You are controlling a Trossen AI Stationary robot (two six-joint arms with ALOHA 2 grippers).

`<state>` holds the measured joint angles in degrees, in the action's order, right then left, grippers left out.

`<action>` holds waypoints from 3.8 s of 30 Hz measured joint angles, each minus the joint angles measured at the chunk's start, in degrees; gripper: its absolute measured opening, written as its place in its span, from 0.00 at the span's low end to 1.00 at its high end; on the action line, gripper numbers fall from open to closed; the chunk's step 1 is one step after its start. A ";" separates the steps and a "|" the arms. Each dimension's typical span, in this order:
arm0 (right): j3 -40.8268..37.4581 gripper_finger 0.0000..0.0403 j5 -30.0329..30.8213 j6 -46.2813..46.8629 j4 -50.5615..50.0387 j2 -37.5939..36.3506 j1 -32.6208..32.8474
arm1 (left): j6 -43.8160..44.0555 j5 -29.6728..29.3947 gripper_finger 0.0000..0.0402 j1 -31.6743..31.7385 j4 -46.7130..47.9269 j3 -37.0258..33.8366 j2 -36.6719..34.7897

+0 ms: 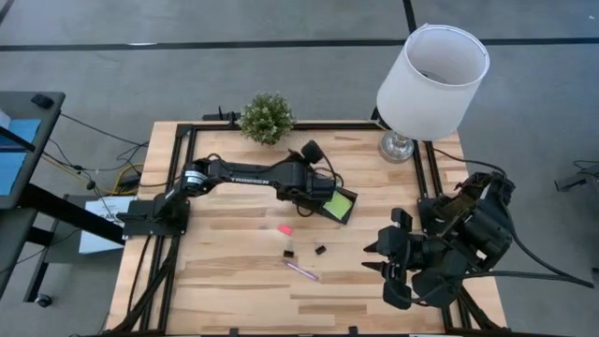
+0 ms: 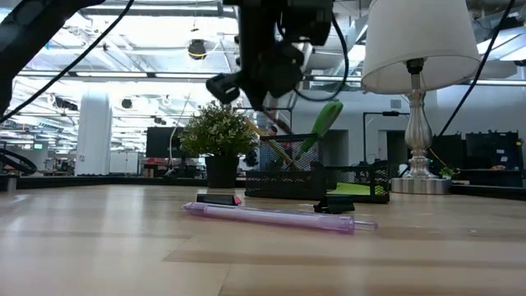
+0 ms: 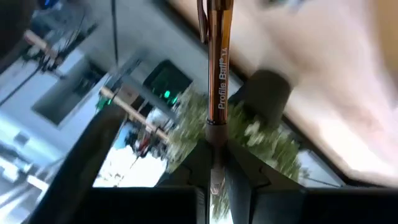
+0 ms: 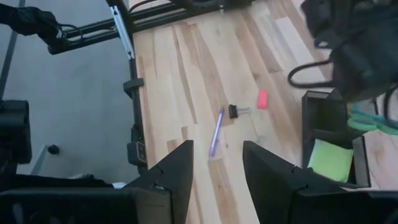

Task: Pick and place office supplies into organizer
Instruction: Put the brown ballpen on the black desk organizer, then put the purple ballpen on the black desk organizer

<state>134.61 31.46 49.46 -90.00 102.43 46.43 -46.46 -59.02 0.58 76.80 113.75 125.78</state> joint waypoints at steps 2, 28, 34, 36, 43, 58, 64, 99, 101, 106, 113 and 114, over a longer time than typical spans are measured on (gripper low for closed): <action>0.00 0.33 0.00 -0.36 0.00 0.00 -0.03 | -1.69 0.26 0.03 -0.61 -2.89 -1.86 0.00; 0.00 0.33 0.12 -0.38 -0.01 0.00 -0.04 | -9.46 11.98 0.02 0.70 -10.42 -2.86 -0.02; 0.00 0.33 0.11 -0.38 -0.02 0.00 -0.04 | -9.43 6.42 0.02 0.41 -6.26 -2.86 -0.04; 0.00 0.33 0.13 -0.38 -0.01 0.00 -0.06 | -10.47 5.79 0.02 0.19 -6.05 -2.86 -0.04; 0.00 0.33 0.82 -0.42 -0.01 0.00 -0.06 | -11.37 10.16 0.03 -0.68 -8.45 -2.86 -0.04; 0.00 0.33 1.22 -0.44 -0.02 0.00 -0.06 | -13.80 17.87 0.04 -0.63 -16.42 -2.86 -0.07; 0.00 0.33 1.22 -0.49 -0.02 0.00 -0.06 | -12.47 20.20 0.05 -1.37 -17.99 -2.86 -0.09; 0.00 0.33 1.49 -4.05 -0.01 0.00 -0.56 | 0.79 25.29 0.43 -5.20 -10.81 7.69 -0.13; 0.00 0.33 1.51 -4.05 -0.02 0.00 -0.60 | 4.51 25.88 0.43 -5.11 -7.53 9.94 -0.11; -0.01 0.33 1.62 -4.04 -0.02 0.00 -0.58 | 23.90 31.42 0.43 -5.03 2.76 16.81 -0.11; -0.01 0.33 1.62 -4.03 -0.02 0.00 -0.60 | 49.04 34.16 0.43 -5.03 13.63 19.05 -0.09; -0.02 0.33 1.62 -4.01 -0.01 0.00 -0.59 | 51.04 32.90 0.43 -5.03 13.55 18.55 -0.16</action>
<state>134.58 33.08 45.45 -90.00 102.43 45.83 4.58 -26.12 -4.45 90.35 132.30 125.62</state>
